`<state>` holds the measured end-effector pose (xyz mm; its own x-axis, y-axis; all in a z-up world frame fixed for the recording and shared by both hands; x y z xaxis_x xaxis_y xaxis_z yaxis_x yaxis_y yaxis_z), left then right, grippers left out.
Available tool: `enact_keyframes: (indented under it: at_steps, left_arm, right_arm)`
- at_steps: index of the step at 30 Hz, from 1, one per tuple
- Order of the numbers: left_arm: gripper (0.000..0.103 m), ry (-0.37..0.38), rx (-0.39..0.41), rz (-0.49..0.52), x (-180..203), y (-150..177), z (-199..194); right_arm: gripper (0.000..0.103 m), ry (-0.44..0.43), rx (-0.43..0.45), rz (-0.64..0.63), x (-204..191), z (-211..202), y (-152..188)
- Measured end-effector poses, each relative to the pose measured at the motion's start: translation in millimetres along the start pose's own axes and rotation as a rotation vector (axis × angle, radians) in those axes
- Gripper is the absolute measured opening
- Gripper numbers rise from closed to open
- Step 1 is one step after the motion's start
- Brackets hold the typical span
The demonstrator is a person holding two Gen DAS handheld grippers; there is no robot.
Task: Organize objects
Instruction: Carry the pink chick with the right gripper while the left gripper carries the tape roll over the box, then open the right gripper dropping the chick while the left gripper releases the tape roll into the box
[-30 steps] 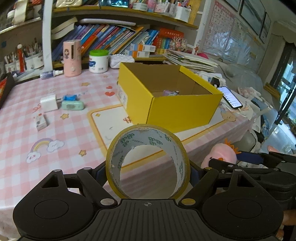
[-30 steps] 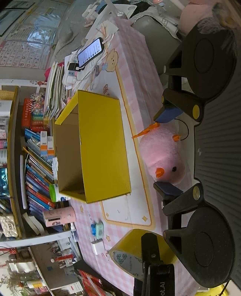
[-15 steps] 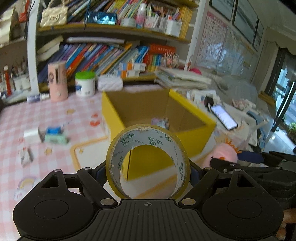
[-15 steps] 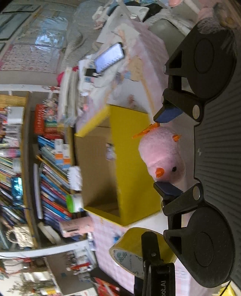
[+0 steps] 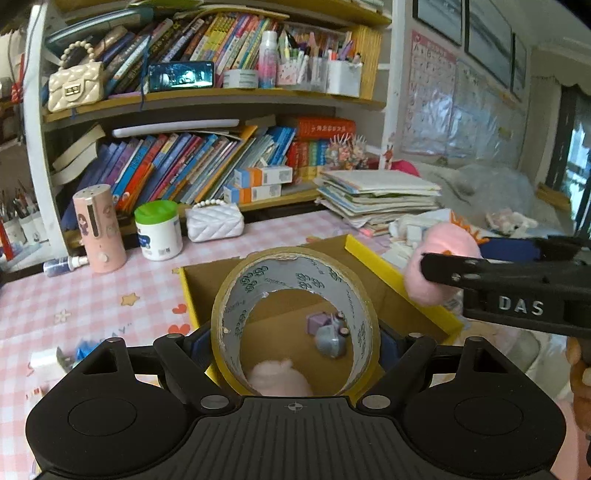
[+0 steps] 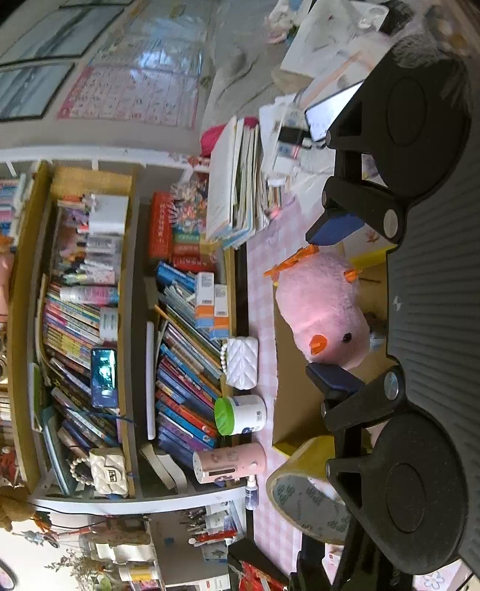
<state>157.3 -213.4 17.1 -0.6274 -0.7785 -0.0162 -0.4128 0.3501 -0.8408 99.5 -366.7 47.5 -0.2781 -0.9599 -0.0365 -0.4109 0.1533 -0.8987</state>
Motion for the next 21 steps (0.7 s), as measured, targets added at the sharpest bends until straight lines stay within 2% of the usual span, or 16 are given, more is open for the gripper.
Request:
enact_keyframes:
  at_steps: [8, 13, 21]
  left_arm:
    - [0.084, -0.032, -0.095, 0.042, 13, 5, 50]
    - [0.084, -0.049, -0.205, 0.053, 12, 17, 82]
    - [0.084, -0.055, -0.265, 0.049, 10, 25, 97]
  right_arm:
    - [0.067, -0.086, -0.089, -0.029, 0, 61, 1]
    - [0.068, -0.129, -0.163, -0.054, -4, 97, 7]
    - [0.068, -0.172, -0.277, -0.070, -12, 143, 15]
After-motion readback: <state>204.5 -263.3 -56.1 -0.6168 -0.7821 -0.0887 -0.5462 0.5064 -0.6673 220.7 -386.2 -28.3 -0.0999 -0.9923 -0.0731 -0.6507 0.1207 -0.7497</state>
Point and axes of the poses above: each gripper's, at about its wrist camera, not at the fingertips, and z roughly the way its jaws point, x to its right, y to its underside, the point moved 6 cm from there along z, roughly the way its jaws point, and after that the axes turned 4 degrees about z, right-handed, at the moved point
